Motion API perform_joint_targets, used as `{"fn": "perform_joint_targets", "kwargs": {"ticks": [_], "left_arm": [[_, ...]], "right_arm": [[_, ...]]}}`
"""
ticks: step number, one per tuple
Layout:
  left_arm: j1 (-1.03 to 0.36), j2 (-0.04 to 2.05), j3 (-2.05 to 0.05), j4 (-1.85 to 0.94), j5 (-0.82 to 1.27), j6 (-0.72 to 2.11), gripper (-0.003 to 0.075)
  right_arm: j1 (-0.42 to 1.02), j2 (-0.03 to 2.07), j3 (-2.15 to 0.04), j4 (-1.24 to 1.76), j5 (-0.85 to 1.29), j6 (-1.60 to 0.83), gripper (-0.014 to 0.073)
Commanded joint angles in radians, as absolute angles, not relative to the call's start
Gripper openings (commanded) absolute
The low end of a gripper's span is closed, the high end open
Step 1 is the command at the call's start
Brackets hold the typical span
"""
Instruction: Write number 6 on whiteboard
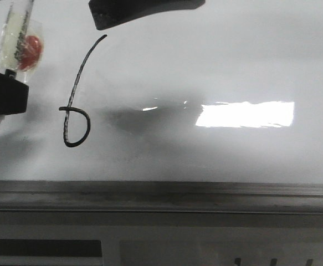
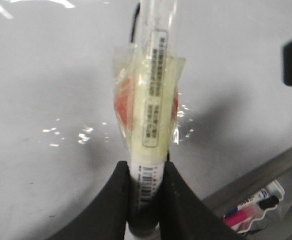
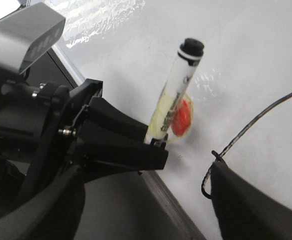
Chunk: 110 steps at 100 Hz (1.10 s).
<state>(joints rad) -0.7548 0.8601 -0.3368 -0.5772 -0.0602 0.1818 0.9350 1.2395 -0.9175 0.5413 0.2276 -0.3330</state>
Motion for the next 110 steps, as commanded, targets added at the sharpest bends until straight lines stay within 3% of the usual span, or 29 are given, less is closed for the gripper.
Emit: {"fn": "perform_joint_targets", "kwargs": {"ticks": [1,26,62,72,84,91,110], "left_arm": [[-0.699,0.86,-0.374,-0.668,-0.075,0.173,-0.002],[-0.555,0.9,-0.381,-0.695,0.069,0.173,-0.002],[-0.547,0.929,-0.405,-0.693,0.073,0.173,-0.0011],[-0.547,0.929,-0.405,-0.693,0.073,0.173,0.0086],[-0.547,0.929,-0.405,-0.701,0.075,0.173,0.0309],[-0.547,0.929,-0.405,-0.701,0.075,0.173,0.04],[-0.547,0.91,-0.405,-0.702,0.103,0.173,0.043]], "right_arm": [[0.935,1.207,-0.946,0.546,0.16,-0.345,0.0477],[0.935,1.207,-0.946,0.546,0.16,-0.345,0.0477],[0.935,1.207,-0.946,0.547,0.16,-0.345,0.0477],[0.935,1.207,-0.946,0.547,0.16,-0.345,0.0477],[0.935,1.207,-0.946,0.547,0.16,-0.345,0.0477],[0.935,1.207,-0.946,0.547,0.16,-0.345,0.0477],[0.935,1.207,-0.946,0.547,0.16,-0.345,0.0477]]}}
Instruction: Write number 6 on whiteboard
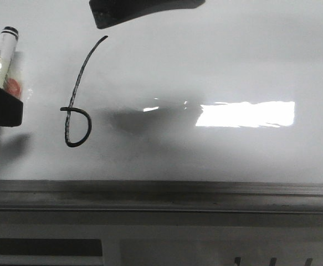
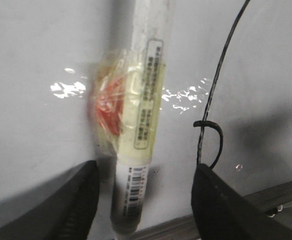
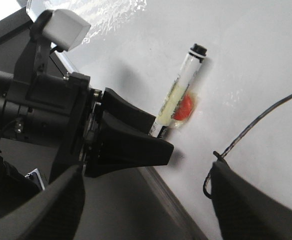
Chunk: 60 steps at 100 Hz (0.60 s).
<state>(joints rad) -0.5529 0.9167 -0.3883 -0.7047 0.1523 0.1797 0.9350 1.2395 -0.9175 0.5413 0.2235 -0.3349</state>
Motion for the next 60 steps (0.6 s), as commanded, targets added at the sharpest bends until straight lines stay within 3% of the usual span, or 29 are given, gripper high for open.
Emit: {"fn": "perform_joint_targets", "kwargs": {"ticks": [1,12,21,28,36,42,48,58,60], "left_arm": [[-0.547,0.906,-0.405,-0.702,0.107,0.173,0.043],[-0.547,0.85,-0.405,-0.702,0.127,0.173,0.043],[-0.547,0.79,-0.405,-0.696,0.128,0.173,0.043],[-0.547,0.73,-0.405,-0.681,0.128,0.173,0.0428],[-0.547,0.654,-0.405,-0.637,0.123,0.173,0.0405],[-0.547,0.602,-0.405,-0.62,0.112,0.173,0.0337],[-0.547,0.545,-0.405,-0.62,0.096,0.173,0.023],[-0.547,0.46,-0.405,-0.575,0.083,0.173,-0.0022],[-0.547,0.443,-0.405,-0.563,0.083,0.176,-0.0018]], "right_arm": [[0.935,1.207,-0.946,0.547,0.16,-0.345,0.0477],[0.935,1.207,-0.946,0.547,0.166,-0.345,0.0474],[0.935,1.207,-0.946,0.547,0.175,-0.345,0.0409],[0.935,1.207,-0.946,0.547,0.183,-0.345,0.029],[0.935,1.205,-0.946,0.547,0.187,-0.345,0.007],[0.935,1.198,-0.946,0.547,0.182,-0.345,-0.0074],[0.935,1.192,-0.944,0.543,0.167,-0.345,-0.0064],[0.938,1.163,-0.94,0.487,0.141,-0.345,-0.0064],[0.938,1.156,-0.938,0.467,0.134,-0.345,-0.0064]]}}
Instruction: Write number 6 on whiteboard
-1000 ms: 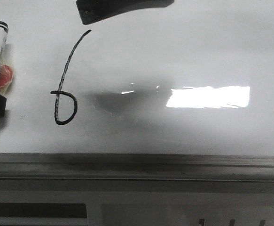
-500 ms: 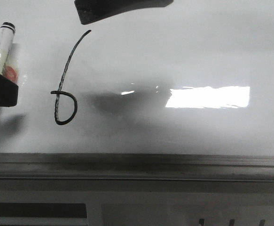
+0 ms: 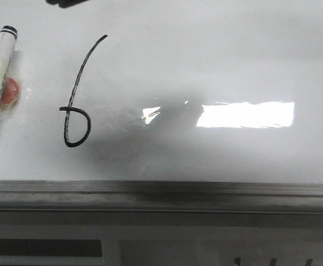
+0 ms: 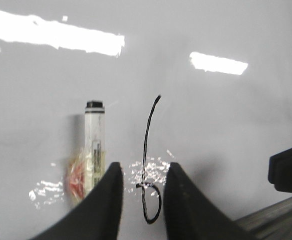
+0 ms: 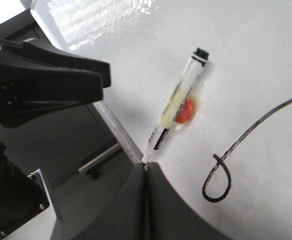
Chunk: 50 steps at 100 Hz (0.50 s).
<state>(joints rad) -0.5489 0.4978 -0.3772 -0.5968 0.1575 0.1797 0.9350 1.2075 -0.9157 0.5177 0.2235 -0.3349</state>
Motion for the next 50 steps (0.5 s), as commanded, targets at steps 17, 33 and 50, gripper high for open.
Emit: {"fn": "perform_joint_targets", "kwargs": {"ticks": [17,33,50], "left_arm": [[-0.547,0.315,-0.405,-0.494,0.098,0.206,-0.002],[-0.547,0.207,-0.391,-0.398,0.114,0.215,-0.002],[-0.547,0.114,-0.347,-0.318,0.149,0.215,-0.002]], "right_arm": [[0.938,1.08,-0.881,0.345,0.061,-0.345,-0.0064],[0.938,0.982,-0.716,0.339,-0.181,-0.345,-0.0064],[0.938,0.874,-0.501,0.339,-0.423,-0.345,-0.0064]]}}
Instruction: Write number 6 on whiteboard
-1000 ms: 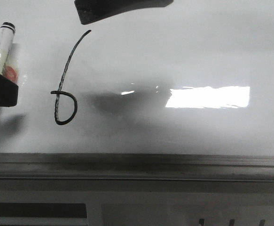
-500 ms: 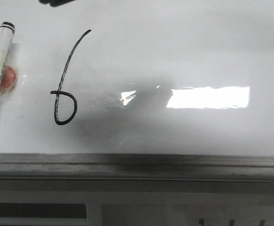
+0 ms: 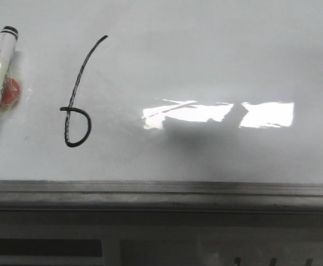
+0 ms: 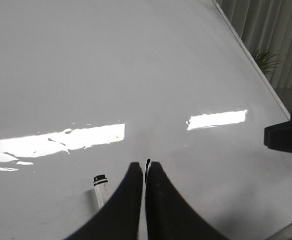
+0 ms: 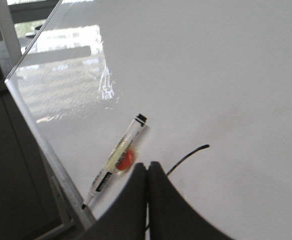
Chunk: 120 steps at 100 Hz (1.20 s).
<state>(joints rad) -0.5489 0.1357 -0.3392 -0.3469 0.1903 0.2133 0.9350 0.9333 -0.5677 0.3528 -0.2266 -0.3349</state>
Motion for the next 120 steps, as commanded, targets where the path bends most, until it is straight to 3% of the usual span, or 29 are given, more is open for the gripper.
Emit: {"fn": "perform_joint_targets", "kwargs": {"ticks": [1,43,120], "left_arm": [[-0.547,0.108,-0.345,-0.316,0.151,0.215,-0.002],[-0.547,0.056,-0.275,-0.316,0.26,0.215,-0.002],[-0.547,0.056,-0.275,-0.318,0.26,0.215,-0.002]], "right_arm": [[0.938,0.871,-0.484,0.339,-0.436,-0.345,-0.0064],[0.938,0.611,-0.142,0.332,-0.542,-0.345,-0.0064],[0.938,0.556,-0.105,0.332,-0.543,-0.345,-0.0064]]}}
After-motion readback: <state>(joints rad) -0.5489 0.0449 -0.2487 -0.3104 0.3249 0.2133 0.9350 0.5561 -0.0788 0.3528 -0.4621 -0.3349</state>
